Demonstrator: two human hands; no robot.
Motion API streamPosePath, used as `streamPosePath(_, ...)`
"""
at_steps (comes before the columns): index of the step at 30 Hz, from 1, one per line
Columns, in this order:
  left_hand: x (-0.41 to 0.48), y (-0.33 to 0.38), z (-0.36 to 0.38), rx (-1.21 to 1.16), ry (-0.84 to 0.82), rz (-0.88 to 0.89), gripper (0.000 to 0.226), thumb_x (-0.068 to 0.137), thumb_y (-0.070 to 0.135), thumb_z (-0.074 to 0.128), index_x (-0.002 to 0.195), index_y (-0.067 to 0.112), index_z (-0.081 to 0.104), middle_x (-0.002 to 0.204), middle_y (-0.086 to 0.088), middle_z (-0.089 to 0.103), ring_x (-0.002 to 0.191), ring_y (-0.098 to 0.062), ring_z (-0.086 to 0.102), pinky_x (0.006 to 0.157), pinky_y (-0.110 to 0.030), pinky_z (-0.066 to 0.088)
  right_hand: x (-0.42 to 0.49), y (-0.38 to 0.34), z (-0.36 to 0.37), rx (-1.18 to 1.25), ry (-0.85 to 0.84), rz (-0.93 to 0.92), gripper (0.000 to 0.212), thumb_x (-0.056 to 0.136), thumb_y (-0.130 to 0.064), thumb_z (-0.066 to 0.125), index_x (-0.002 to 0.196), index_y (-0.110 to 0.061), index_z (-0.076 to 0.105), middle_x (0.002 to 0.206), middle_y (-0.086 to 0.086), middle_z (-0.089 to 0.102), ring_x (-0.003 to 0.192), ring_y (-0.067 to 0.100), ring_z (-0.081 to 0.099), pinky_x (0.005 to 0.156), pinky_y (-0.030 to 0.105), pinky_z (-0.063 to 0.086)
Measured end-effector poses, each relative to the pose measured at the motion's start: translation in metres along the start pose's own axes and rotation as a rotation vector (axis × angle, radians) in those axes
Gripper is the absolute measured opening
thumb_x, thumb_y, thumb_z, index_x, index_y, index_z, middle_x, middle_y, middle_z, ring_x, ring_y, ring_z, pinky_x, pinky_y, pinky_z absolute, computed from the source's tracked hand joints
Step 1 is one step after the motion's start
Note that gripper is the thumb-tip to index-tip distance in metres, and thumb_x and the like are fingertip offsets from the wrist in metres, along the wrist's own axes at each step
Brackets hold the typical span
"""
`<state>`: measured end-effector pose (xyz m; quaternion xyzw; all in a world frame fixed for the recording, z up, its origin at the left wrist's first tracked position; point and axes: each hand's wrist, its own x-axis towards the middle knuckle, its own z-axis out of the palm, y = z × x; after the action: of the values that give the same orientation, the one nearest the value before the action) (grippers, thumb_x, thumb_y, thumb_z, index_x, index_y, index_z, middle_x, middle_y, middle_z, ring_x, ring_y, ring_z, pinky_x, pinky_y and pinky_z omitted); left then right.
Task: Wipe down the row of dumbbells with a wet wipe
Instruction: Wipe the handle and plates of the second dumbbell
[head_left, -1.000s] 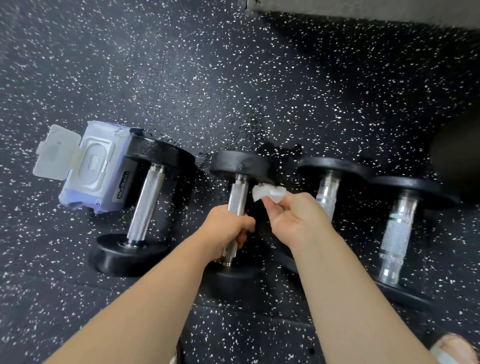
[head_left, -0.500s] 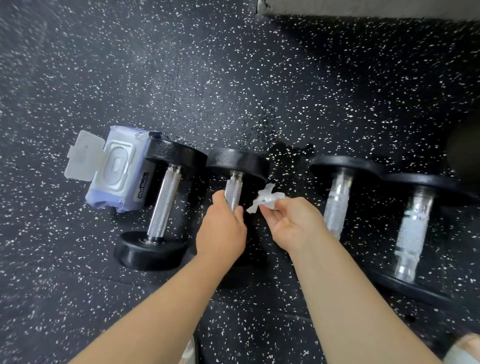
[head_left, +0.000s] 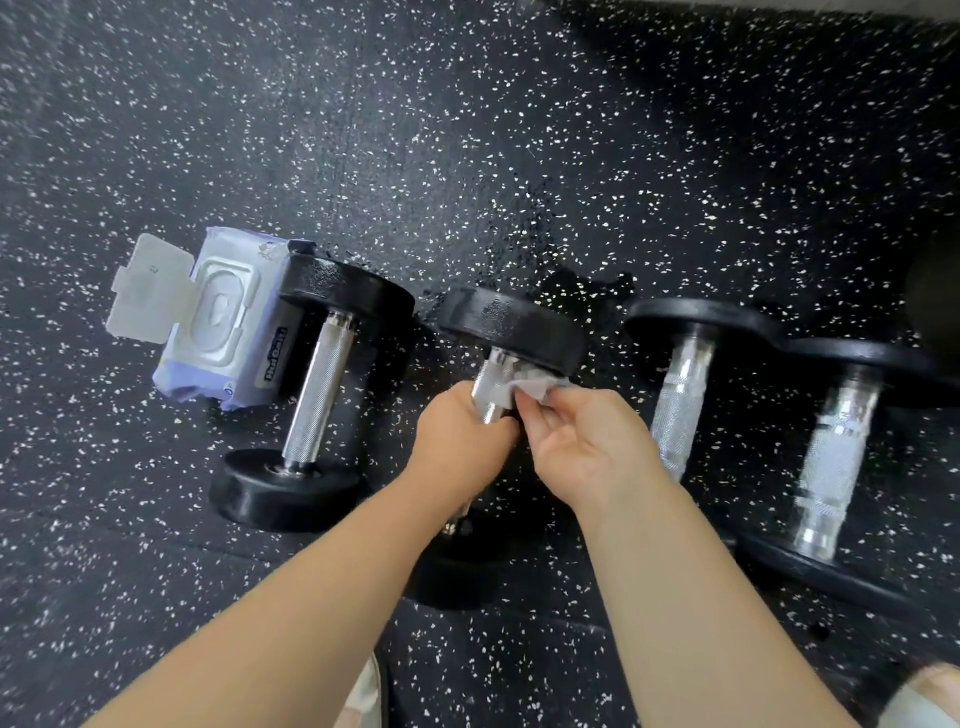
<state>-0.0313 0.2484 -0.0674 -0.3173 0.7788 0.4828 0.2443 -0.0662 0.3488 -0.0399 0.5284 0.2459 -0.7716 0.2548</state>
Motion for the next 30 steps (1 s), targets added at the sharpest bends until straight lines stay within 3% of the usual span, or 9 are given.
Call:
streamPosePath(4,-0.011,0.014,0.006,-0.104,-0.135,-0.006,0.012,0.060,0.014,0.057,0.068,0.012,0.047,0.057,-0.005,0.048,0.053,-0.020,0.043,0.052,-0.030,0.037,-0.004,-0.023,-0.008,-0.041,0.006,-0.004,0.027,0.093,0.014,0.032,0.076,0.001,0.048,0.046,0.008,0.063,0.047,0.015,0.064,0.051,0.022,0.055)
streamPosePath(12,-0.014,0.033,0.013,-0.310,-0.224,-0.131,0.021,0.076,-0.006,0.054,0.062,0.010,0.050,0.047,-0.003,0.044,0.036,-0.014,0.036,0.043,-0.023,0.032,0.018,-0.025,0.004,0.017,0.015,-0.007,0.021,0.088,0.015,0.038,0.083,0.003,0.055,0.065,0.012,0.055,0.050,0.016,0.060,0.053,0.025,0.055)
streamPosePath(14,-0.010,0.032,0.013,-0.325,-0.214,-0.149,0.019,0.074,-0.006,0.052,0.063,0.008,0.047,0.048,-0.006,0.043,0.036,-0.016,0.036,0.043,-0.024,0.034,0.000,-0.033,0.002,0.038,-0.043,-0.019,0.023,0.091,0.016,0.038,0.077,0.007,0.053,0.075,0.014,0.058,0.065,0.017,0.064,0.066,0.021,0.057)
streamPosePath(16,-0.006,0.031,0.013,-0.318,-0.205,-0.161,0.016,0.074,-0.005,0.051,0.065,0.008,0.046,0.049,-0.007,0.042,0.037,-0.017,0.036,0.041,-0.023,0.035,-0.018,-0.042,0.003,0.024,-0.052,-0.053,0.019,0.091,0.017,0.039,0.080,0.010,0.053,0.086,0.016,0.060,0.093,0.023,0.063,0.089,0.030,0.052)
streamPosePath(19,-0.007,0.032,0.012,-0.331,-0.223,-0.188,0.018,0.074,-0.006,0.049,0.063,0.008,0.045,0.050,-0.007,0.041,0.037,-0.018,0.035,0.042,-0.023,0.034,-0.018,-0.046,0.005,-0.009,-0.020,-0.025,0.017,0.089,0.018,0.039,0.093,0.015,0.055,0.096,0.019,0.064,0.108,0.028,0.061,0.088,0.032,0.050)
streamPosePath(21,-0.006,0.030,0.011,-0.381,-0.267,-0.237,0.026,0.073,-0.007,0.048,0.053,0.010,0.045,0.048,-0.006,0.038,0.035,-0.016,0.032,0.043,-0.023,0.031,-0.005,-0.041,0.011,-0.030,0.012,0.027,0.022,0.090,0.018,0.035,0.094,0.014,0.056,0.088,0.017,0.062,0.094,0.024,0.062,0.078,0.025,0.052)
streamPosePath(24,-0.006,0.029,0.008,-0.475,-0.408,-0.342,0.033,0.074,-0.003,0.043,0.047,0.015,0.040,0.046,-0.001,0.033,0.035,-0.013,0.028,0.041,-0.020,0.028,0.014,-0.031,0.017,-0.005,0.025,0.019,0.034,0.088,0.020,0.026,0.069,0.001,0.047,0.053,0.010,0.046,0.039,0.013,0.050,0.036,0.016,0.044)
streamPosePath(26,-0.006,0.029,0.006,-0.524,-0.468,-0.386,0.028,0.075,-0.001,0.039,0.055,0.017,0.035,0.045,0.002,0.031,0.035,-0.011,0.026,0.040,-0.018,0.027,0.019,-0.028,0.015,-0.025,0.014,0.013,0.036,0.087,0.020,0.025,0.065,-0.002,0.044,0.041,0.006,0.042,0.025,0.009,0.040,0.031,0.014,0.038)
streamPosePath(30,-0.002,0.028,0.002,-0.550,-0.499,-0.386,0.022,0.069,0.000,0.039,0.056,0.016,0.034,0.045,0.001,0.032,0.033,-0.011,0.028,0.039,-0.018,0.029,0.002,-0.030,0.012,-0.070,-0.037,-0.017,0.031,0.090,0.019,0.035,0.071,0.003,0.053,0.066,0.012,0.055,0.062,0.015,0.059,0.056,0.019,0.055)
